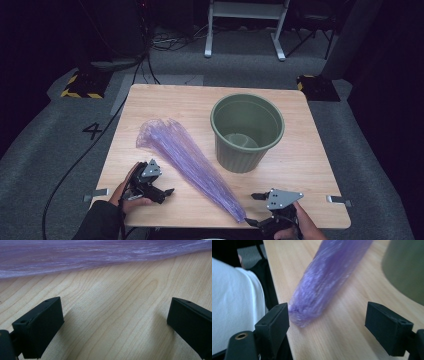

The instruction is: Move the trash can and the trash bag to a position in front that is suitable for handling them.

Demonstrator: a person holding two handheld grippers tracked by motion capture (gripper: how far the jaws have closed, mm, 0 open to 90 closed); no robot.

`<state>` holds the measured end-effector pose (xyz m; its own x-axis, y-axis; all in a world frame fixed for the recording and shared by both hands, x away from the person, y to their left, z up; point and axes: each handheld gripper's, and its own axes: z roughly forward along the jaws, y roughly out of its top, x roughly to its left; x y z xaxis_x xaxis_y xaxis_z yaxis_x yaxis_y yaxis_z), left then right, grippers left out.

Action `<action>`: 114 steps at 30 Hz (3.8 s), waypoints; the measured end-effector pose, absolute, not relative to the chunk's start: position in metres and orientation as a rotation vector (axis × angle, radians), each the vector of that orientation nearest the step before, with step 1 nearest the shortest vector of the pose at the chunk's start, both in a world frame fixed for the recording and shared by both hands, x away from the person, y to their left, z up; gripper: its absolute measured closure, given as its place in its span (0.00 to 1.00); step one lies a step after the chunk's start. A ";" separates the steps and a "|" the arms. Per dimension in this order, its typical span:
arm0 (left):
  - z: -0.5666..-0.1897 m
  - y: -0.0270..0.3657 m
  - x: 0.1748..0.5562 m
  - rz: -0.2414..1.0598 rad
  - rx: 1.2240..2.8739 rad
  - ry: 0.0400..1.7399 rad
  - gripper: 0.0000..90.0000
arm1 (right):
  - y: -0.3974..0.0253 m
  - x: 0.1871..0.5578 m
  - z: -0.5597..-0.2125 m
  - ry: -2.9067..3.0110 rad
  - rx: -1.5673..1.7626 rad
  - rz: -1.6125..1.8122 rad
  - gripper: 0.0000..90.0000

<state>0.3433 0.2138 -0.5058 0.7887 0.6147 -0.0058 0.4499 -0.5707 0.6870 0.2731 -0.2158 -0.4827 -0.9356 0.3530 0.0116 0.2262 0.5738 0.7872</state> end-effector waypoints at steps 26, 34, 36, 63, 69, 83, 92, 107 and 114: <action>-0.506 0.214 0.344 0.308 2.273 0.795 0.00 | -0.216 0.332 -0.502 2.491 0.697 1.143 0.91; -0.505 0.212 0.346 0.332 2.255 0.839 0.07 | -0.225 0.342 -0.502 2.463 0.746 1.137 0.90; -0.501 0.208 0.346 0.372 2.234 0.826 0.23 | -0.227 0.345 -0.502 2.457 0.765 1.138 0.90; -0.496 0.166 0.384 0.429 2.258 0.670 0.19 | -0.230 0.359 -0.502 2.453 0.865 1.151 0.46; -0.502 0.166 0.389 0.377 2.259 0.694 0.20 | -0.235 0.358 -0.502 2.451 0.865 1.167 0.38; -0.503 0.175 0.392 0.323 2.208 0.755 0.44 | -0.272 0.356 -0.499 2.382 0.954 1.165 0.28; -0.502 0.182 0.392 0.339 2.193 0.768 0.68 | -0.282 0.363 -0.499 2.333 1.019 1.171 0.28; -0.502 0.184 0.389 0.383 2.198 0.765 0.96 | -0.289 0.369 -0.501 2.313 1.053 1.150 0.30; -0.502 0.184 0.390 0.403 2.190 0.800 0.99 | -0.287 0.374 -0.501 2.309 1.048 1.133 0.31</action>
